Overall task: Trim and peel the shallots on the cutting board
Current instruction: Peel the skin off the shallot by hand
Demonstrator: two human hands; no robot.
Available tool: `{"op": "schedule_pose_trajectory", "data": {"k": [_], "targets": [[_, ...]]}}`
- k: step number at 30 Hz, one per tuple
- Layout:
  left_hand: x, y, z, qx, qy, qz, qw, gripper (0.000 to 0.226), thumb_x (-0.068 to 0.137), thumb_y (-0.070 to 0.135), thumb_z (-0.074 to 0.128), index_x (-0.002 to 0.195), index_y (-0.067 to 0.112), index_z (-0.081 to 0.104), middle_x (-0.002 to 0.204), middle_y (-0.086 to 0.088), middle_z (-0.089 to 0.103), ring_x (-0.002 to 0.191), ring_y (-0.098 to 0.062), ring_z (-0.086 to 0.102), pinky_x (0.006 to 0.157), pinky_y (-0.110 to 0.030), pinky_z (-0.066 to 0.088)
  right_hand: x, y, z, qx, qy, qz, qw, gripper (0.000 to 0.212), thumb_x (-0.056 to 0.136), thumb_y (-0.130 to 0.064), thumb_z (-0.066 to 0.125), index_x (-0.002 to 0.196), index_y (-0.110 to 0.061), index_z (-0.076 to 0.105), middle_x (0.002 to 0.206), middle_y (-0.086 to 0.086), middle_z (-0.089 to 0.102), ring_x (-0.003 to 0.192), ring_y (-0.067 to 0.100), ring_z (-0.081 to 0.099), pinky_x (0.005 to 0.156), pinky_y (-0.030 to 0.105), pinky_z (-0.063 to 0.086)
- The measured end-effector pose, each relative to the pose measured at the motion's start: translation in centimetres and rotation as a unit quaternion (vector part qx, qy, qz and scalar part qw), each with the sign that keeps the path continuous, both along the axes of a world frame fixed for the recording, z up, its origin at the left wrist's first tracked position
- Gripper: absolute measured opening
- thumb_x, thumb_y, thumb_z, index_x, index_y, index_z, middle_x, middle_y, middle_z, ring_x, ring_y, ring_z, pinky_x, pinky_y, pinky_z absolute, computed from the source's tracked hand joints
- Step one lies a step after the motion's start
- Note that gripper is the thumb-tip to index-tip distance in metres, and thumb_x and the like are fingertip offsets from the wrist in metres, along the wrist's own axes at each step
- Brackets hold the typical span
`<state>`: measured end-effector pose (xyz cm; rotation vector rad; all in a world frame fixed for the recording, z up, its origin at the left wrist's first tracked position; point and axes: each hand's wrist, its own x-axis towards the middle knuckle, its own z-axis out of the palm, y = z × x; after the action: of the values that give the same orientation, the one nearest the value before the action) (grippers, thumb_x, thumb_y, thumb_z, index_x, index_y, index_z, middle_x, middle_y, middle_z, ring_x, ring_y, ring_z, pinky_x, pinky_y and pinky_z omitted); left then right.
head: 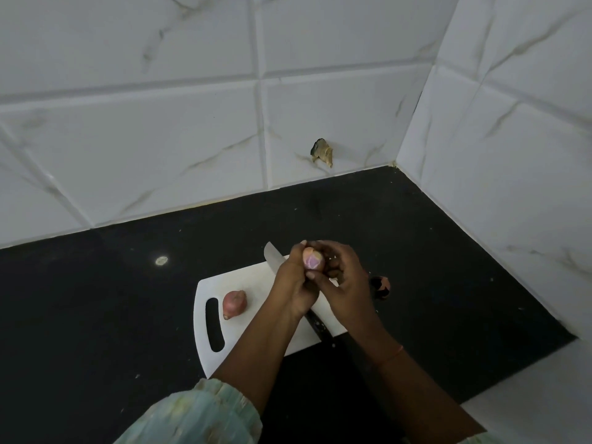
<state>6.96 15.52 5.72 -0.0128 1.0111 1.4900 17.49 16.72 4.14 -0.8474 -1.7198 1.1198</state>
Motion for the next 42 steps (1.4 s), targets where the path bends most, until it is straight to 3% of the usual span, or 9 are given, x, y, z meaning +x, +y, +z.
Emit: {"op": "schedule_pose_trajectory", "data": {"k": [3, 5, 7, 14, 18, 24, 28, 36, 42], "targets": [[0.4, 0.6, 0.7, 0.013, 0.002, -0.007, 1.0, 0.034, 0.097, 0.039, 0.056, 0.077, 0.013, 0.065, 0.078, -0.006, 0.066, 0.079, -0.018, 0.065, 0.09, -0.036, 0.053, 0.9, 0.6, 0.3, -0.066, 0.043, -0.001, 0.997, 0.048, 0.079, -0.008, 0.078, 0.12, -0.021, 0.056, 0.119, -0.002, 0.064, 0.108, 0.014, 0.064, 0.088, 0.032, 0.055], [0.6, 0.5, 1.1, 0.033, 0.05, -0.022, 0.998, 0.037, 0.096, 0.044, 0.052, 0.087, 0.012, 0.069, 0.089, -0.008, 0.07, 0.093, -0.021, 0.066, 0.101, -0.038, 0.051, 1.6, 0.9, 0.4, -0.066, 0.039, 0.009, 0.997, 0.044, 0.082, -0.011, 0.076, 0.119, -0.025, 0.058, 0.121, 0.0, 0.064, 0.11, 0.014, 0.064, 0.09, 0.033, 0.055], [0.8, 0.1, 1.7, 0.047, 0.131, -0.043, 0.989, 0.044, 0.1, 0.045, 0.042, 0.105, 0.011, 0.07, 0.103, -0.01, 0.072, 0.103, -0.022, 0.067, 0.097, -0.036, 0.053, 1.9, 1.1, 0.8, -0.048, 0.025, -0.002, 0.999, 0.042, 0.083, -0.013, 0.075, 0.119, -0.029, 0.059, 0.12, -0.001, 0.063, 0.11, 0.011, 0.063, 0.09, 0.028, 0.054], [2.3, -2.0, 0.7, 0.127, 0.257, -0.118, 0.951, 0.041, 0.102, 0.039, 0.041, 0.135, 0.02, 0.056, 0.126, -0.007, 0.066, 0.116, -0.022, 0.063, 0.092, -0.034, 0.054, 2.2, 0.3, 2.3, -0.067, 0.06, -0.109, 0.99, 0.025, 0.081, -0.018, 0.078, 0.097, -0.011, 0.06, 0.091, 0.001, 0.07, 0.082, 0.009, 0.07, 0.066, 0.022, 0.055], [2.1, -2.6, 0.3, 0.134, 0.256, -0.111, 0.951, 0.042, 0.105, 0.041, 0.031, 0.128, 0.023, 0.061, 0.108, -0.001, 0.071, 0.091, -0.011, 0.067, 0.072, -0.023, 0.052, 3.7, 0.7, 2.3, 0.0, -0.037, -0.096, 0.995, 0.019, 0.086, -0.032, 0.07, 0.086, -0.014, 0.064, 0.08, -0.004, 0.067, 0.075, 0.011, 0.067, 0.065, 0.027, 0.055], [2.2, -2.0, 0.3, 0.136, 0.233, -0.114, 0.956, 0.046, 0.107, 0.038, 0.024, 0.129, 0.017, 0.059, 0.097, 0.002, 0.074, 0.076, -0.005, 0.068, 0.063, -0.021, 0.052, 4.3, 1.4, 3.6, 0.119, -0.077, -0.036, 0.989, 0.012, 0.089, -0.008, 0.068, 0.099, -0.01, 0.072, 0.096, -0.004, 0.071, 0.091, 0.009, 0.067, 0.077, 0.022, 0.054], [2.7, -1.3, 0.7, 0.145, 0.222, -0.11, 0.958, 0.046, 0.108, 0.034, 0.023, 0.123, 0.015, 0.062, 0.092, -0.001, 0.071, 0.07, -0.002, 0.066, 0.059, -0.017, 0.049, 5.1, 2.1, 4.1, 0.112, -0.078, -0.034, 0.99, 0.013, 0.087, -0.003, 0.068, 0.099, -0.007, 0.074, 0.093, -0.001, 0.073, 0.086, 0.006, 0.068, 0.074, 0.014, 0.052], [4.2, 0.2, 2.0, 0.103, 0.218, -0.066, 0.968, 0.034, 0.106, 0.036, 0.032, 0.106, 0.018, 0.061, 0.081, 0.001, 0.074, 0.078, -0.014, 0.072, 0.071, -0.029, 0.058, 5.7, 2.6, 5.4, 0.117, -0.09, -0.06, 0.987, 0.012, 0.086, -0.005, 0.069, 0.097, -0.009, 0.072, 0.09, -0.005, 0.071, 0.085, 0.003, 0.067, 0.074, 0.013, 0.051], [5.0, 0.7, 3.0, 0.068, 0.194, -0.033, 0.978, 0.046, 0.103, 0.044, 0.037, 0.099, 0.006, 0.062, 0.084, -0.011, 0.071, 0.077, -0.018, 0.07, 0.073, -0.03, 0.057, 5.6, 3.4, 6.0, 0.129, -0.16, -0.054, 0.977, 0.011, 0.091, -0.01, 0.063, 0.101, -0.01, 0.066, 0.095, 0.0, 0.067, 0.085, 0.005, 0.063, 0.074, 0.007, 0.048]]}}
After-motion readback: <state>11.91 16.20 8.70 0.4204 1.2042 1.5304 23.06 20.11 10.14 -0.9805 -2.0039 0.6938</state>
